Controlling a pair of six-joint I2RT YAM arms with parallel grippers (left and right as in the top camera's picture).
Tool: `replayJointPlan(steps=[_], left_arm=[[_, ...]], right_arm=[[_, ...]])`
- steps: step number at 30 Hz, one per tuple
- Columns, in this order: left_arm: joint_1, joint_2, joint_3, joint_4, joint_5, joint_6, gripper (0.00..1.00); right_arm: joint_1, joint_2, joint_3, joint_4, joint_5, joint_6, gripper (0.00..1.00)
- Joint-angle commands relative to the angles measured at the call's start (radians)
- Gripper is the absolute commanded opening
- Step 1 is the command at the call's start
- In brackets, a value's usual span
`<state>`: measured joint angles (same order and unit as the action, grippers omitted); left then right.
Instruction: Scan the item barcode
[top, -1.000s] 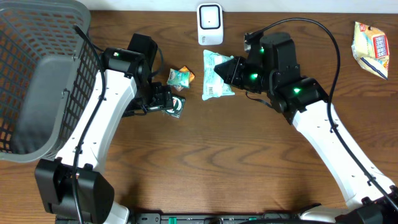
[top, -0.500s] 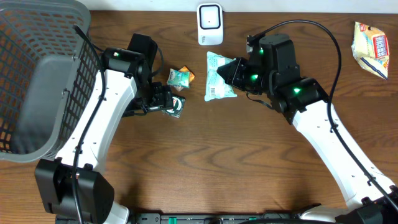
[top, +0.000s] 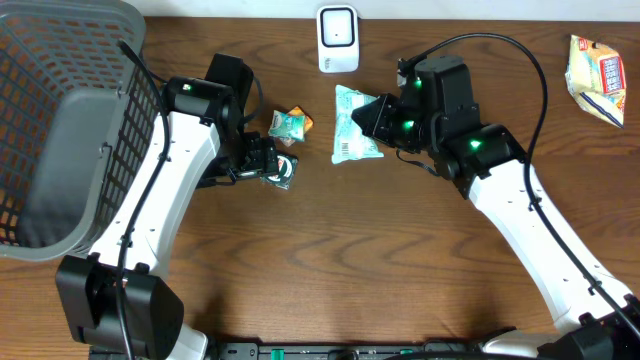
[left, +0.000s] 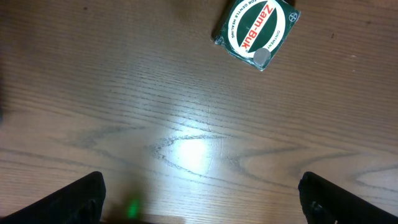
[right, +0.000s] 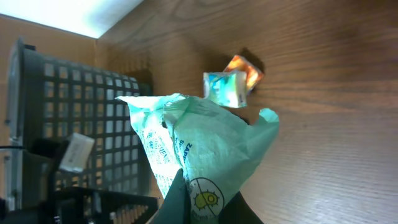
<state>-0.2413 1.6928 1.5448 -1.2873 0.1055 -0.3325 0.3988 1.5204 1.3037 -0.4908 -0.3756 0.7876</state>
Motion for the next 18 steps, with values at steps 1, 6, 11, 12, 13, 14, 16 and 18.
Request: replayJointPlan(steps=[1,6,11,12,13,14,16,18], left_arm=[[0.0,0.004,0.011,-0.006,-0.002,0.006,0.98],[0.0,0.004,0.011,-0.006,-0.002,0.006,0.97],[0.0,0.004,0.011,-0.006,-0.002,0.006,0.98],[0.0,0.004,0.011,-0.006,-0.002,0.006,0.97],[0.0,0.004,0.011,-0.006,-0.002,0.006,0.98],[0.0,0.004,0.011,-0.006,-0.002,0.006,0.98],[0.0,0.004,0.011,-0.006,-0.002,0.006,0.98],[0.0,0.004,0.011,-0.006,-0.002,0.006,0.98]], right_arm=[[0.013,0.006,0.01,-0.024,0.166,-0.132,0.01],[0.042,0.044,0.009,-0.17,0.644,-0.191,0.01],[0.048,0.171,0.009,-0.254,0.885,-0.219,0.01],[0.048,0.208,0.009,-0.254,0.916,-0.259,0.01],[0.048,0.245,0.009,-0.253,0.954,-0.301,0.01],[0.048,0.277,0.009,-0.253,0.995,-0.328,0.01],[0.048,0.342,0.009,-0.254,1.095,-0.366,0.01],[0.052,0.407,0.009,-0.264,1.193,-0.404,0.04]])
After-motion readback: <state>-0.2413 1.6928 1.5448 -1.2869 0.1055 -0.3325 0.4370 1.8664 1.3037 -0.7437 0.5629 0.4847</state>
